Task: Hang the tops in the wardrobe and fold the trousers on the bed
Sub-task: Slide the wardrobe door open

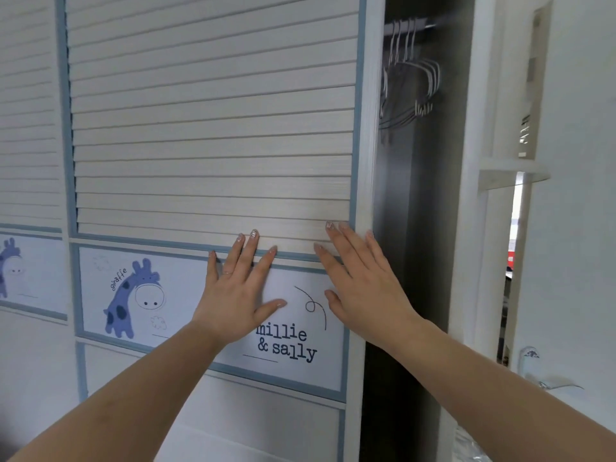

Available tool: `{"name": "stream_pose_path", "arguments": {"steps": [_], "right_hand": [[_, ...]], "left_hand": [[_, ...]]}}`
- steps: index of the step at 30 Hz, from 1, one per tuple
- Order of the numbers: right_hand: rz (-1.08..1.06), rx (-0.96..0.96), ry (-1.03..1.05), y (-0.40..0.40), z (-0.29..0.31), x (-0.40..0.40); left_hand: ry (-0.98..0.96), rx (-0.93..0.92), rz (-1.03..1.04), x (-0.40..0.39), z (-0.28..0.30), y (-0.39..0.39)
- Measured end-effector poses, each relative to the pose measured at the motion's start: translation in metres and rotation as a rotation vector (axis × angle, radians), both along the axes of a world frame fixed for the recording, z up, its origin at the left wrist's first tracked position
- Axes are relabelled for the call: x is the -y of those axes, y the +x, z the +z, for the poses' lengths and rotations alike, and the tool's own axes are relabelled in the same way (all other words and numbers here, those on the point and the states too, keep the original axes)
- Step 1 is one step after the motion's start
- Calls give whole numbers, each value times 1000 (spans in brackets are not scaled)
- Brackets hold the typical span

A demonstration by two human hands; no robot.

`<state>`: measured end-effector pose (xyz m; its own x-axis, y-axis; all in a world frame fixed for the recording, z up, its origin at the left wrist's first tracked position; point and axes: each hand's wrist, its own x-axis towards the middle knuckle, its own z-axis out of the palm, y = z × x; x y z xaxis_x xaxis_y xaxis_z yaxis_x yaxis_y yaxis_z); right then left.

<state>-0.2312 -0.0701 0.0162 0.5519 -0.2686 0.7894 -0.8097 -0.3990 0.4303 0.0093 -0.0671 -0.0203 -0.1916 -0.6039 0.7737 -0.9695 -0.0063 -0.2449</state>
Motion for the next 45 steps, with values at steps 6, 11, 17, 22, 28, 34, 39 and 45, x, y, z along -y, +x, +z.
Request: {"name": "stream_pose_path", "arguments": {"steps": [6, 11, 17, 22, 28, 34, 39, 45], "right_hand": [[52, 129, 105, 18, 8, 3], [74, 194, 350, 51, 14, 8], [132, 220, 444, 102, 13, 18], [198, 205, 487, 139, 12, 24], [249, 173, 509, 177, 8, 28], [318, 121, 543, 206, 2, 36], [451, 114, 528, 231, -2, 48], [629, 113, 456, 264, -11, 75]], "left_hand": [[13, -28, 15, 0, 1, 43], [33, -40, 21, -1, 2, 82], [30, -141, 21, -4, 0, 118], [16, -172, -69, -7, -1, 116], [37, -124, -114, -2, -8, 110], [19, -291, -37, 5, -11, 123], [-20, -307, 8, 11, -16, 146], [-55, -363, 42, 13, -17, 168]]}}
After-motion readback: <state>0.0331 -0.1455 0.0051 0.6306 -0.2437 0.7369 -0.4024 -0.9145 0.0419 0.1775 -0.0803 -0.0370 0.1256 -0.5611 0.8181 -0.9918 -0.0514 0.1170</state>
